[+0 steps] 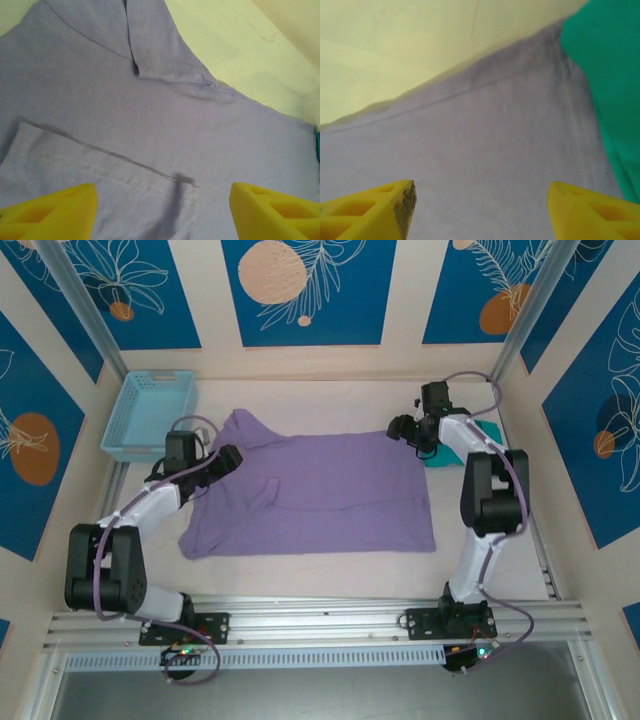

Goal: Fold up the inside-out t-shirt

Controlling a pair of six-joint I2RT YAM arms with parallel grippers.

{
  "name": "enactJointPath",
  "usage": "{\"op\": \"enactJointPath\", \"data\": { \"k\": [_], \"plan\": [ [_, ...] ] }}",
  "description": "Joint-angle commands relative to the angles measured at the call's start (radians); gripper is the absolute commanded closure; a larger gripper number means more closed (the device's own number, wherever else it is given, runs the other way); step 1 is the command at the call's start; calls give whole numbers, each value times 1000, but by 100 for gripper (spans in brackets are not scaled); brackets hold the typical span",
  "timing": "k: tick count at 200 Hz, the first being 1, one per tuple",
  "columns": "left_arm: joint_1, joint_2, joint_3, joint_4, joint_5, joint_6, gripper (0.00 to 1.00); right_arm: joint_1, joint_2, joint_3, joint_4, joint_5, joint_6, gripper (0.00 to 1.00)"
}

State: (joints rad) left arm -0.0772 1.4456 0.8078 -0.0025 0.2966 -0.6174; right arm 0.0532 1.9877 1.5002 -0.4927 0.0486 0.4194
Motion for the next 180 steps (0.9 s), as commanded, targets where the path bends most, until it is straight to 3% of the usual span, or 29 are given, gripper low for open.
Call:
{"op": "enactJointPath", "data": {
  "k": [1, 33, 74, 180],
  "plan": [
    [-6, 28, 33, 35, 34, -3, 30, -5, 115, 143, -143, 34, -73, 30],
    [-4, 56, 42, 29, 36, 9, 30, -22, 218, 273, -208, 89, -87, 30],
    [-5, 80, 44, 36, 43, 13, 30, -72, 264, 335, -228, 61, -89, 29],
    [-4, 120, 54, 27, 50, 32, 30, -57, 349, 461, -282, 56, -166, 28]
  ]
}}
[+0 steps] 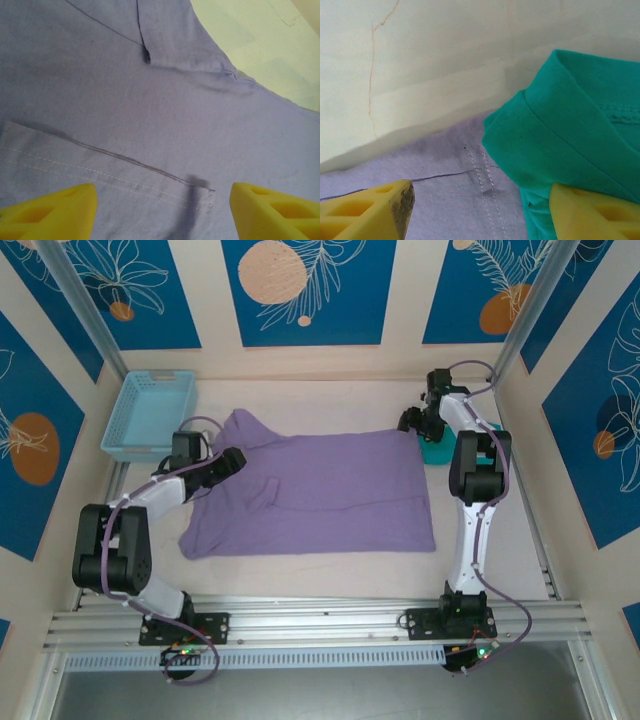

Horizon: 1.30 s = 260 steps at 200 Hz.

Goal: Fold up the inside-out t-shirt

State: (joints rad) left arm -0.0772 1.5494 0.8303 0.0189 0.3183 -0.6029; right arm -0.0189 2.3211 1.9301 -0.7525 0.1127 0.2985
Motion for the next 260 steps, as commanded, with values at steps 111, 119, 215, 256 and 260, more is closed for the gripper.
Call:
{"op": "enactJointPath", "data": {
  "k": [111, 119, 215, 256, 260],
  "plan": [
    [-4, 40, 44, 1, 36, 25, 29, 81, 45, 79, -37, 123, -118, 32],
    [-4, 41, 44, 1, 38, 25, 29, 79, 55, 90, -41, 124, -111, 32],
    [-1, 60, 62, -7, 34, 46, 29, 70, 197, 268, -144, 152, -99, 36],
    [1, 89, 105, -21, 8, 58, 29, 68, 228, 299, -156, 139, -108, 53],
    [1, 92, 114, -25, 2, 59, 29, 68, 228, 299, -156, 137, -110, 56]
  ]
}}
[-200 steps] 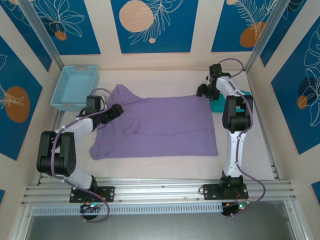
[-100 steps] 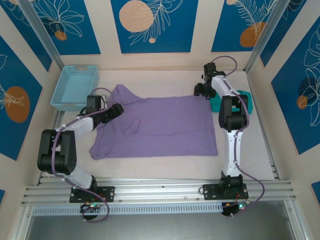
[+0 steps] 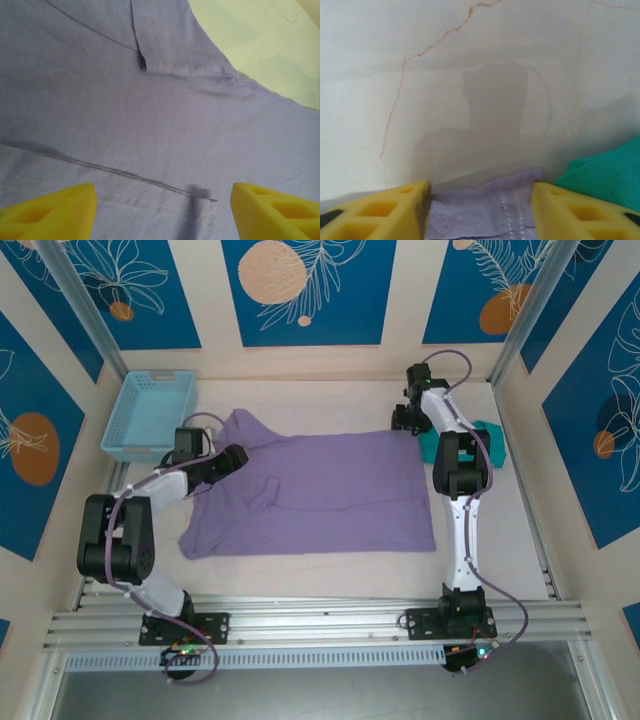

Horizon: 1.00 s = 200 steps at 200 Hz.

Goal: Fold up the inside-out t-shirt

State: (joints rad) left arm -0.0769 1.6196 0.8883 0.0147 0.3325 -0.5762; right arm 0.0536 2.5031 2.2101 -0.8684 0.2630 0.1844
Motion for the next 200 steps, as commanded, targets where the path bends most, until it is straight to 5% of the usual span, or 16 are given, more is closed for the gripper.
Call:
{"op": "enactJointPath", "data": {
  "k": [1, 35, 71, 128, 200],
  "plan": [
    [0, 24, 59, -23, -14, 33, 29, -5, 46, 18, -40, -13, 4, 57],
    [0, 97, 175, -79, -92, 68, 30, -4, 41, 23, -35, -15, -2, 79],
    [0, 272, 404, -244, -180, 130, 33, 2, 5, -8, -2, -10, -14, 91],
    [0, 554, 783, -411, -141, 177, 48, 3, -20, -28, 14, -21, -26, 95],
    [6, 704, 1006, -517, -147, 219, 58, 3, -32, -43, 18, -37, -36, 95]
  ]
}}
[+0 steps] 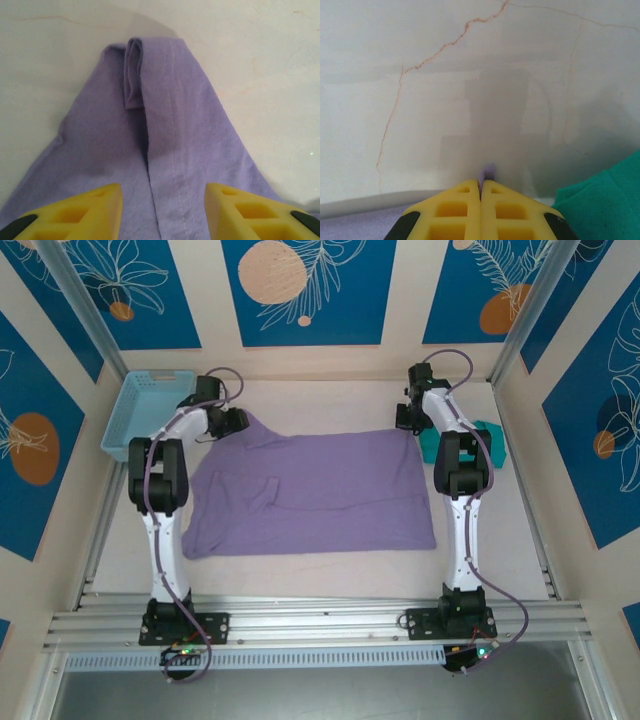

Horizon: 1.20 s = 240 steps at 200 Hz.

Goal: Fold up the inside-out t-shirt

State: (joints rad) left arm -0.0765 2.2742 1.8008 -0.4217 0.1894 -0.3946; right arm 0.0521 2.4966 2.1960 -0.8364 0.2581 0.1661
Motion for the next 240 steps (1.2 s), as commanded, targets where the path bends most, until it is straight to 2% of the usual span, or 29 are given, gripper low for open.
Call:
{"op": "enactJointPath", "data": {
  "k": [1, 97, 202, 224, 240],
  "plan": [
    [6, 51, 97, -83, -4, 37, 58, 5, -25, -30, -13, -32, -18, 95],
    [25, 262, 437, -233, 28, 48, 64, 11, -31, -47, -5, -46, -21, 96],
    [42, 318, 531, -242, 56, 39, 94, 6, -40, -51, 0, -46, -25, 96],
    [44, 316, 532, -248, 54, 36, 93, 5, -42, -51, 0, -48, -25, 96],
    [44, 321, 532, -252, 57, 33, 87, 5, -42, -54, 3, -49, -25, 96]
  ]
}}
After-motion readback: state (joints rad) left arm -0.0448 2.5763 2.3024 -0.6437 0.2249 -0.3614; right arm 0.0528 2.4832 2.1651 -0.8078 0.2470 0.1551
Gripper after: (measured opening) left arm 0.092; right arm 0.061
